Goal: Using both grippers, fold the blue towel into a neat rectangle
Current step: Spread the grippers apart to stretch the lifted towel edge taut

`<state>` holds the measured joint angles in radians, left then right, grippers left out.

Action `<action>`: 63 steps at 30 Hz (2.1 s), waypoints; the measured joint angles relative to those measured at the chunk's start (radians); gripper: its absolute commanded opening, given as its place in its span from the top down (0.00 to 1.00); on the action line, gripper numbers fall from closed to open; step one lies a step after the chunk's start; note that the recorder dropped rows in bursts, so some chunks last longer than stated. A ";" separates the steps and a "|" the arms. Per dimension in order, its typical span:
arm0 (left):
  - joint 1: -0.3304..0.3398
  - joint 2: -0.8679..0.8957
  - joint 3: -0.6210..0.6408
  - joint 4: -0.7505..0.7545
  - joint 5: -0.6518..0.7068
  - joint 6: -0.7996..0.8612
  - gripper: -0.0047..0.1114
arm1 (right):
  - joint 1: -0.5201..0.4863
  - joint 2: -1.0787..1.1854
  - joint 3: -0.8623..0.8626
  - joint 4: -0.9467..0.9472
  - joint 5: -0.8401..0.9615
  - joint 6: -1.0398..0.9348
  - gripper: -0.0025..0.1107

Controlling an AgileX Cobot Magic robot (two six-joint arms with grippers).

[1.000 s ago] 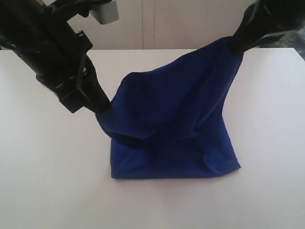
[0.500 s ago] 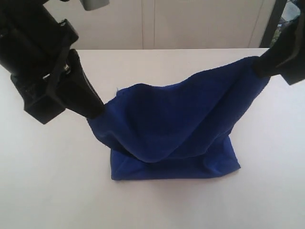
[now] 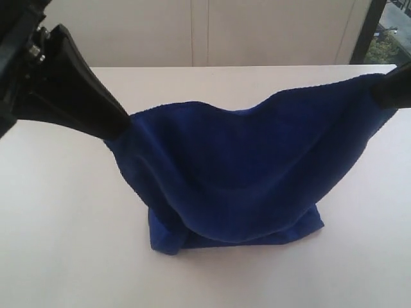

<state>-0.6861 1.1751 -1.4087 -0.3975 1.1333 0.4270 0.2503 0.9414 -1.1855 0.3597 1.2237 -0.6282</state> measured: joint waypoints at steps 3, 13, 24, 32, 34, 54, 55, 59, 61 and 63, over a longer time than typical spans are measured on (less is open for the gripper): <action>0.000 -0.006 -0.029 0.000 0.000 0.000 0.96 | 0.000 -0.020 0.000 0.000 0.000 0.000 0.98; 0.000 -0.014 -0.056 0.000 0.000 -0.027 0.96 | 0.000 -0.088 0.010 0.002 0.000 0.000 0.98; 0.000 0.052 -0.035 0.053 0.000 -0.029 0.96 | 0.000 -0.041 0.101 0.001 0.002 0.000 0.98; 0.000 0.054 -0.067 0.053 0.000 -0.029 0.96 | 0.000 -0.031 0.103 0.001 0.002 0.000 0.98; 0.000 0.042 -0.091 0.053 0.000 -0.031 0.96 | 0.000 -0.031 0.103 0.001 0.002 0.000 0.98; 0.000 0.065 0.000 0.049 0.000 -0.054 0.96 | 0.000 -0.031 0.103 0.001 0.002 0.000 0.98; 0.000 0.065 0.000 0.053 0.000 -0.054 0.96 | 0.000 -0.031 0.103 0.001 0.002 0.000 0.98; 0.000 0.065 0.000 0.092 0.000 -0.059 0.96 | 0.000 -0.031 0.107 0.001 0.000 -0.007 0.98; 0.000 0.065 0.000 0.132 0.000 -0.072 0.96 | 0.000 -0.030 0.118 0.001 0.000 -0.017 0.98; 0.000 0.067 0.000 0.162 0.000 -0.076 0.96 | 0.000 -0.020 0.130 0.001 -0.008 -0.021 0.98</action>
<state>-0.6861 1.2426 -1.4086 -0.2359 1.1333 0.3510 0.2503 0.9218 -1.0551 0.3602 1.2162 -0.6491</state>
